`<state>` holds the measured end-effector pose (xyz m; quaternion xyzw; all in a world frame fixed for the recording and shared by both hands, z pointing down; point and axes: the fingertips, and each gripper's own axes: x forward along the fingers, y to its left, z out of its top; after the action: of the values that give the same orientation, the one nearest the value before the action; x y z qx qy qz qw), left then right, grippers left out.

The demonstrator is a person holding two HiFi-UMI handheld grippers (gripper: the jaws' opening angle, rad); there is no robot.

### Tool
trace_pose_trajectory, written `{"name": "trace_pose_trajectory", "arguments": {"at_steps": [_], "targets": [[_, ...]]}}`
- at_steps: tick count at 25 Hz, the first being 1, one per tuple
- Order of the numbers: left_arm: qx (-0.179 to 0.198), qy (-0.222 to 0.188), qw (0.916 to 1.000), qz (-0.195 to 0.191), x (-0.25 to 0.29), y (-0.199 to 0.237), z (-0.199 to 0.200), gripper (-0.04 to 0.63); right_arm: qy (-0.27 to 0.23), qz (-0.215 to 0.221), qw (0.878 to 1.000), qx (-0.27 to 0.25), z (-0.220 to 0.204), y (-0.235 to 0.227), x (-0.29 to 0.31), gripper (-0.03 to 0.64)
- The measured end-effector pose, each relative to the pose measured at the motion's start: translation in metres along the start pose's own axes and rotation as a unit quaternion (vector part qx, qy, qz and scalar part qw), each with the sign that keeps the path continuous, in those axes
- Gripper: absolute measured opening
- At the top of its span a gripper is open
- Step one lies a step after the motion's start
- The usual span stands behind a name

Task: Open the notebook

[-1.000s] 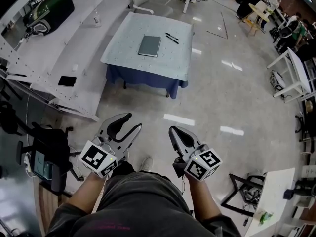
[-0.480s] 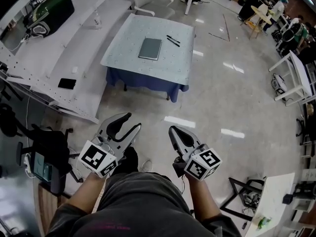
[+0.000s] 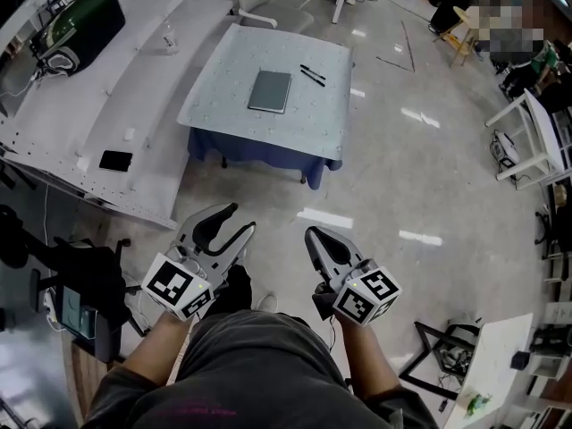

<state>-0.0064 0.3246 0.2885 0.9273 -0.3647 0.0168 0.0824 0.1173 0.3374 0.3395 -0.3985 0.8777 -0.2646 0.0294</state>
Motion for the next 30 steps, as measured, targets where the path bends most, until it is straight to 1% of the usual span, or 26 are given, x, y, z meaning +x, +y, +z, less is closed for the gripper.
{"name": "trace_pose_trajectory", "arguments": {"at_steps": [5, 17, 30], "targets": [[-0.005, 0.005, 1.0, -0.006, 0.014, 0.026, 0.0, 0.172, 0.004, -0.011, 1.0, 0.005, 0.009, -0.011, 0.025, 0.0], [-0.017, 0.015, 0.9997, -0.014, 0.043, 0.111, 0.0, 0.172, 0.018, -0.009, 1.0, 0.005, 0.024, -0.028, 0.115, 0.0], [-0.02, 0.014, 0.9991, -0.034, 0.07, 0.19, 0.017, 0.172, 0.015, -0.032, 0.999, 0.009, 0.052, -0.037, 0.191, 0.0]]}}
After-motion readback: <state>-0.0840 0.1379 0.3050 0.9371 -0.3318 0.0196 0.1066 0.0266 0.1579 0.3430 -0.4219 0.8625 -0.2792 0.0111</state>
